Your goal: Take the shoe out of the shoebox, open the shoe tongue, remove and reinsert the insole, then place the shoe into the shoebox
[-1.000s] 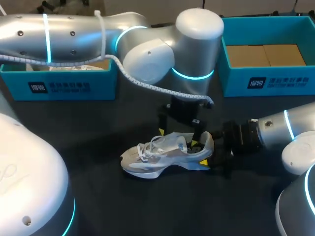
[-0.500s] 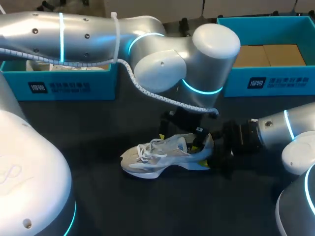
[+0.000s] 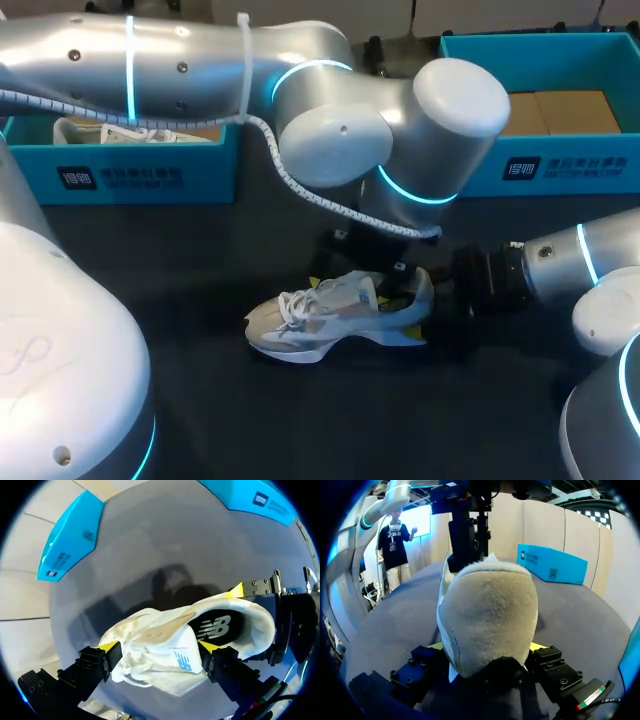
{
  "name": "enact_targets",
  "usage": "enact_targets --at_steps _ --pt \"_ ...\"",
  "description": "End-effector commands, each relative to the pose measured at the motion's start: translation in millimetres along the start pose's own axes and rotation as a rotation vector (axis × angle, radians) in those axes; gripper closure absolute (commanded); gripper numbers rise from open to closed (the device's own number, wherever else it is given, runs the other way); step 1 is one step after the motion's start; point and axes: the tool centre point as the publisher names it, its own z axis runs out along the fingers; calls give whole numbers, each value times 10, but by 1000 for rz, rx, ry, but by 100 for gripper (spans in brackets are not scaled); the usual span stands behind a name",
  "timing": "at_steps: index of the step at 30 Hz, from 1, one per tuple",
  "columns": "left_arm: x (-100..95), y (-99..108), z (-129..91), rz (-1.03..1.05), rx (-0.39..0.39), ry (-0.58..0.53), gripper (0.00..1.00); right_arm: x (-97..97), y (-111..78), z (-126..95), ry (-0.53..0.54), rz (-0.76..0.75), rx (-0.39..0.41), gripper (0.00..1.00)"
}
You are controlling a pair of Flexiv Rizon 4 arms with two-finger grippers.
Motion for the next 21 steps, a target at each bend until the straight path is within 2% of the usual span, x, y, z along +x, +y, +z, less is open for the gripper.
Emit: enact_targets --at_steps 1,7,9,11,21 --pt "-89 44 -37 -23 -6 4 0 11 -8 78 -1 1 7 100" --pt "-144 89 -28 -49 -32 29 0 11 -8 78 -1 1 7 100" --pt "-154 107 -24 -51 -43 51 24 11 -8 78 -1 1 7 100" --pt "-165 123 -24 -46 -56 74 55 11 -8 78 -1 1 7 100" --pt "-190 173 37 -43 -100 134 100 11 -8 78 -1 1 7 100"
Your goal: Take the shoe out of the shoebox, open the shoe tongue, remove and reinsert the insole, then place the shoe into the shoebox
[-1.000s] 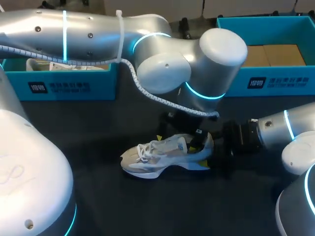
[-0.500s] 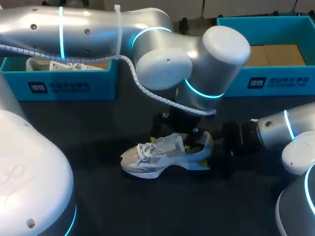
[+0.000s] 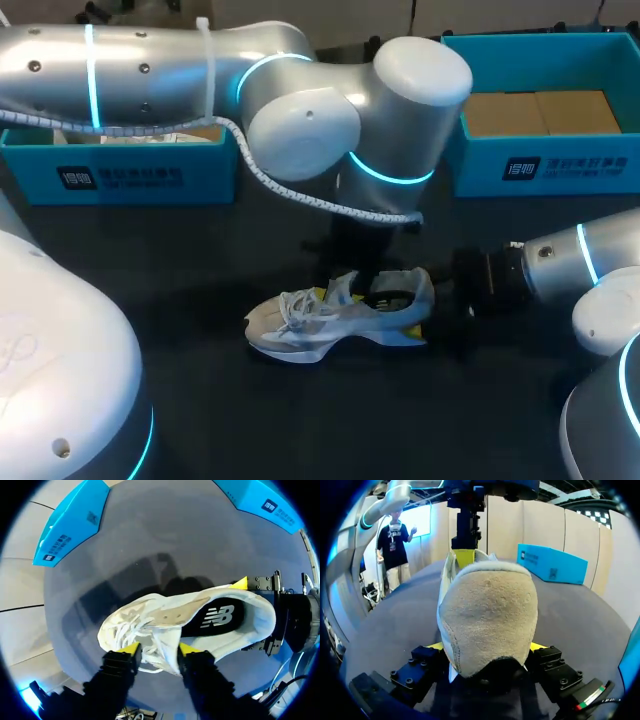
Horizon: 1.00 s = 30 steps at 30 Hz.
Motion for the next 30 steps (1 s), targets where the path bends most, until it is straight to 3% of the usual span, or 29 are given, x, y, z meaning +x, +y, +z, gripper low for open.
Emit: enact_targets --at_steps 1,9,21,30 --pt "-67 -3 77 1 -9 61 100 11 -9 78 -1 1 7 100" --pt "-71 37 80 26 -19 118 100 11 -9 78 -1 1 7 100" --pt "-347 128 -129 34 -10 198 100 11 -9 78 -1 1 7 100" --pt "-524 146 -145 6 11 197 100 11 -9 78 -1 1 7 100"
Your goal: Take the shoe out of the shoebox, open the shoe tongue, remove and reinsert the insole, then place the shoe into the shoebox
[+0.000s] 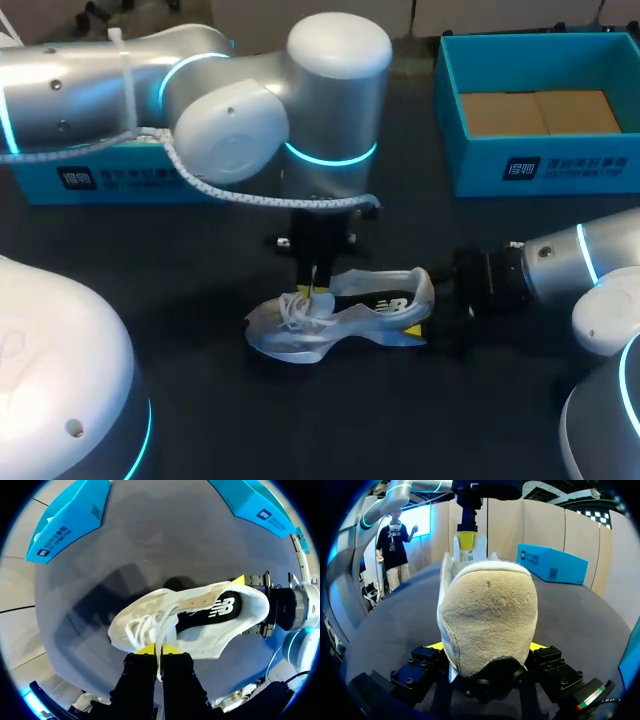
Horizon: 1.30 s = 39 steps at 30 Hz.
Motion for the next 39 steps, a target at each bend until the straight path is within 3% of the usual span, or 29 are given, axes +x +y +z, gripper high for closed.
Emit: enact_targets --at_steps 1,19,39 --pt "-160 56 -34 -12 18 70 100 9 -10 75 -1 2 7 100" --pt "-521 107 67 -76 52 54 100 9 -10 75 -1 2 7 100" --pt "-702 76 463 -131 59 30 100 9 -10 75 -1 2 7 100"
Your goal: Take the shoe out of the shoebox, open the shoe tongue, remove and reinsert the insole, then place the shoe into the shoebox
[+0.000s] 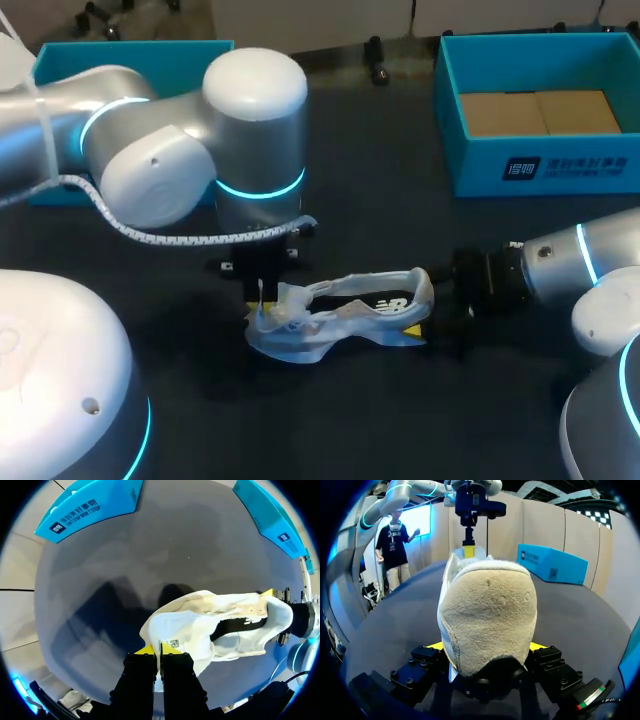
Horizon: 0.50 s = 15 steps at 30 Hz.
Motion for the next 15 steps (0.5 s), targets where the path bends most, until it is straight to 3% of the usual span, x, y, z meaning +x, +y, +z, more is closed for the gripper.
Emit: enact_targets --at_steps 1,9,15 --pt "-60 11 124 -9 19 7 100 9 -14 72 -1 2 7 100" --pt "-123 18 270 -25 11 45 97 9 -14 72 -1 2 7 100" --pt "-163 31 293 -47 12 59 43 9 -14 72 -1 2 7 100"
